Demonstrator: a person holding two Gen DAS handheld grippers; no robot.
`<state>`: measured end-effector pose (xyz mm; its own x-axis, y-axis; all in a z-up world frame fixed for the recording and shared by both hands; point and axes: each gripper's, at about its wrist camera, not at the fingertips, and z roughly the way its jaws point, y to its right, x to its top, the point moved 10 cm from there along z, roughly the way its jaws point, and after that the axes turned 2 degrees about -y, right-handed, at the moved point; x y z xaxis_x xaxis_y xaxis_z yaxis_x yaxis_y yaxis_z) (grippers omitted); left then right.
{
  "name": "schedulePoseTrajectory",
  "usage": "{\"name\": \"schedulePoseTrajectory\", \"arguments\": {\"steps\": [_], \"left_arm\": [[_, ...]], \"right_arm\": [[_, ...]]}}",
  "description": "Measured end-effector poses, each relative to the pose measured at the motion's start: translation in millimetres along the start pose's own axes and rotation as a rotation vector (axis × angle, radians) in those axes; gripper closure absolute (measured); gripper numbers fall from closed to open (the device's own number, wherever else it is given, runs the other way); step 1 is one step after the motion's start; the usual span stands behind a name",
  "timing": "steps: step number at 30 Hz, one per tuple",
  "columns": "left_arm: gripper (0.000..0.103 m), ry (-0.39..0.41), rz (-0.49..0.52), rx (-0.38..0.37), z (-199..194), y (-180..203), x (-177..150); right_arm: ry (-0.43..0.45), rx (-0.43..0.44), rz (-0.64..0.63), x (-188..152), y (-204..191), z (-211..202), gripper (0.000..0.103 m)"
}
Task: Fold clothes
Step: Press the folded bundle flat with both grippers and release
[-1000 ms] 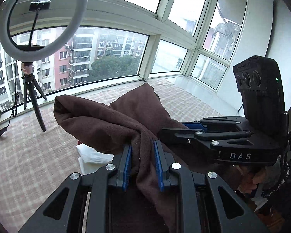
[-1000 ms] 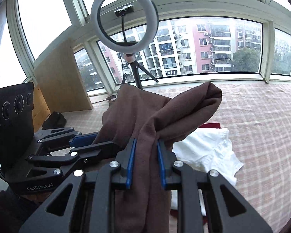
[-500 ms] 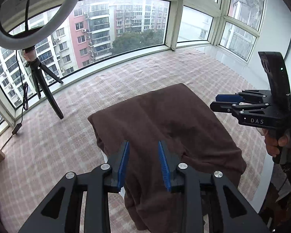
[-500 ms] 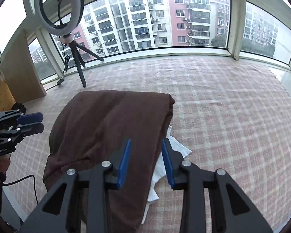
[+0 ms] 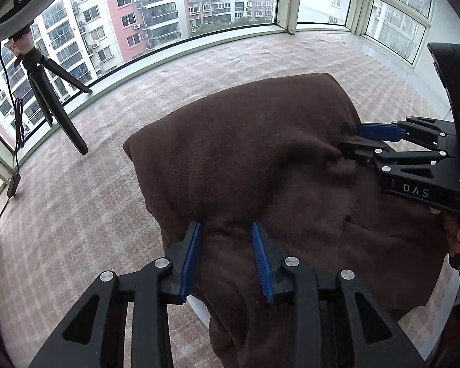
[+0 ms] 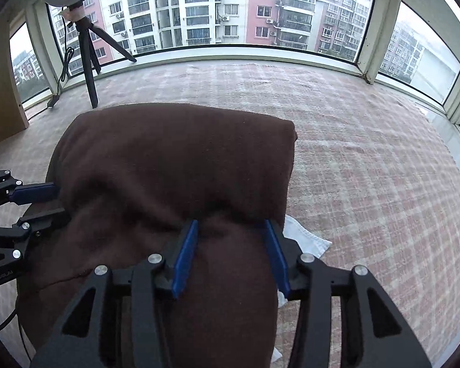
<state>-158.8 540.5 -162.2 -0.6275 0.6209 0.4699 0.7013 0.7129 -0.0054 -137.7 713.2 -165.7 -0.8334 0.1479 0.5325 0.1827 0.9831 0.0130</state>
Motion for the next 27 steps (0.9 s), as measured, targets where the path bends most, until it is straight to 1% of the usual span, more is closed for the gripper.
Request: {"name": "schedulePoseTrajectory", "arguments": {"steps": [3, 5, 7, 10, 13, 14, 16, 19, 20, 22, 25, 27], "left_arm": [[0.07, 0.01, -0.004, 0.005, -3.2, 1.6, 3.8], [0.071, 0.02, -0.014, 0.008, -13.1, 5.4, 4.7], [0.071, 0.032, -0.016, -0.009, -25.4, 12.3, 3.8], [0.071, 0.033, -0.013, -0.032, -38.9, 25.1, -5.8], [0.068, 0.014, 0.004, -0.039, -29.9, 32.2, -19.6], [0.068, 0.01, 0.006, -0.037, -24.6, 31.9, -22.8], [0.068, 0.01, -0.005, -0.043, -16.8, 28.9, -25.3], [0.069, 0.008, -0.021, -0.061, -28.6, 27.4, -24.2], [0.069, 0.013, -0.018, -0.062, -35.5, 27.2, -24.4], [0.068, 0.004, -0.018, -0.066, -36.0, 27.1, -32.2], [0.068, -0.017, -0.013, -0.067, -29.0, 27.6, -45.9], [0.068, -0.015, 0.013, -0.054, -21.0, 28.2, -51.0]], "right_arm": [[0.01, -0.001, -0.002, -0.6, -0.2, -1.9, 0.058], [0.009, -0.004, -0.005, 0.0, -0.9, -2.6, 0.057], [0.007, -0.003, -0.002, 1.2, -1.1, -3.5, 0.057], [0.005, -0.001, -0.001, 1.2, -0.7, -5.4, 0.057], [0.009, 0.008, 0.008, 1.3, 0.5, -12.4, 0.057], [0.016, 0.021, 0.02, 0.7, 1.5, -19.1, 0.057], [0.044, 0.079, 0.057, -5.0, 2.1, -39.0, 0.057], [0.063, 0.227, 0.131, -25.6, -2.2, -67.5, 0.057], [0.056, 0.263, 0.136, -35.0, -6.0, -71.2, 0.057], [0.043, 0.333, 0.144, -53.9, -13.2, -78.4, 0.057], [0.001, 0.306, 0.13, -80.2, -8.0, -65.6, 0.057], [0.002, 0.312, 0.13, -85.9, -0.4, -62.9, 0.057]]}}
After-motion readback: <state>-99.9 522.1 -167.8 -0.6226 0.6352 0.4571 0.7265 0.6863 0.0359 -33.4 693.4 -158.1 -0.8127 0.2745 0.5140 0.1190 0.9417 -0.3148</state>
